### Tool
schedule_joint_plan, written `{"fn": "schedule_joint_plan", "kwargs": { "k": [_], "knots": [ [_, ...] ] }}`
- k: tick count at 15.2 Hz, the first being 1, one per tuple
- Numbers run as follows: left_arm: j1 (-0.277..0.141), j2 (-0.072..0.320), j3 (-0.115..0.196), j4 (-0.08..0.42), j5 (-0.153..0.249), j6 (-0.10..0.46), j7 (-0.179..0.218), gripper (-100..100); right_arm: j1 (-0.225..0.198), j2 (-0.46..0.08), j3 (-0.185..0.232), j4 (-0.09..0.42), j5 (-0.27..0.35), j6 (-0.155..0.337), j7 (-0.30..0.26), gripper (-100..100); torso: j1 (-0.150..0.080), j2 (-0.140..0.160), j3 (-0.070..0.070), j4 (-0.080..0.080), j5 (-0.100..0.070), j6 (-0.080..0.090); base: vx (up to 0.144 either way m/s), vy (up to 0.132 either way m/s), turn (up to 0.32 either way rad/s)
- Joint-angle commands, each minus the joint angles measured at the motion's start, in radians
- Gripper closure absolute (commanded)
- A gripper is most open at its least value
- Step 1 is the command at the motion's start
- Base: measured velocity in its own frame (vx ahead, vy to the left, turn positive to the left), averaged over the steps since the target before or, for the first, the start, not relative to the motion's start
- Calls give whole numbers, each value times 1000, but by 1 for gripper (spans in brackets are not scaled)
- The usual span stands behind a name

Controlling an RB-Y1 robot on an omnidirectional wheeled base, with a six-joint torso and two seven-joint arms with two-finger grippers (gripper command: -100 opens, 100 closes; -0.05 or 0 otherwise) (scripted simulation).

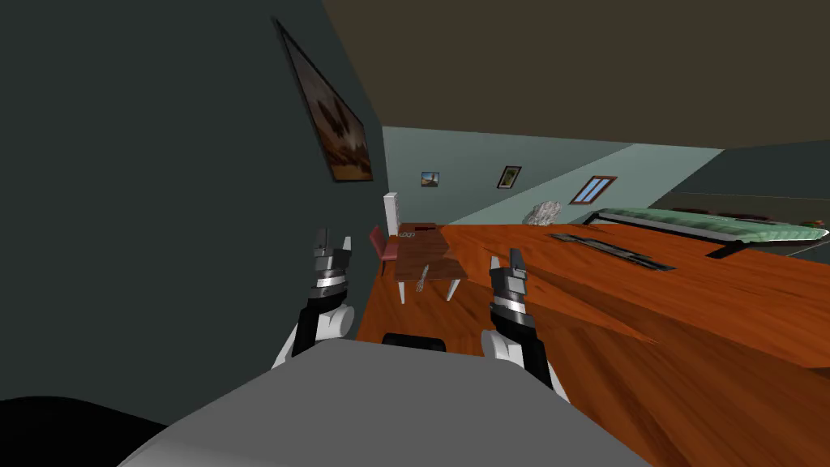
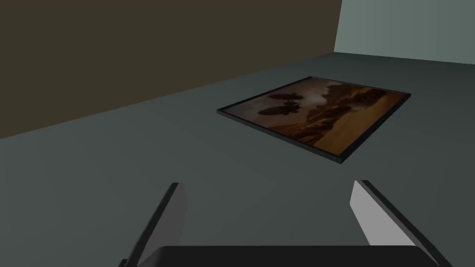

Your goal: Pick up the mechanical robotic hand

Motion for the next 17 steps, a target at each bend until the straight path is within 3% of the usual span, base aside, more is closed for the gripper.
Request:
{"fn": "schedule_joint_plan", "kwargs": {
  "k": [1, 6, 8, 11, 12, 14, 15, 17],
  "knots": [
    [0, 0, 0, 0, 0, 0, 0, 0, -1, -41, 0, 11, 4, 12, -5, -100, 0, 0, 0, 0, 0, 0, 7, 4, 87],
    [0, 0, 0, 0, 0, 0, 0, 0, -4, -127, -2, 53, 19, 60, -26, -100, -1, -2, -1, -1, 0, -1, 27, 1, 174],
    [0, 0, 0, 0, 0, 0, 0, 0, -7, -176, -5, 97, 34, 109, -48, -100, 0, -3, -2, -1, 0, -1, 43, 3, 309],
    [0, 0, 0, 0, 0, 0, 0, 0, -9, -198, -6, 123, 44, 139, -60, -100, -1, -4, -2, -1, 0, -1, 49, -5, 257],
    [0, 0, 0, 0, 0, 0, 0, 0, -11, -217, -7, 149, 54, 171, -74, -100, 0, -4, -2, -1, 0, 0, 49, 5, 289],
    [0, 0, 0, 0, 0, 0, 0, 0, -11, -217, -7, 152, 54, 171, -74, -100, 0, -4, -2, -1, 0, -1, 40, -2, 152],
    [0, 0, 0, 0, 0, 0, 0, 0, -13, -234, -9, 180, 65, 206, -90, -100, 0, -3, -2, -1, 0, 0, 37, 2, 209],
    [0, 0, 0, 0, 0, 0, 0, 0, -13, -234, -9, 183, 65, 206, -90, -100, 0, -3, -2, -1, 0, -1, 33, -6, 173]
  ]
}}
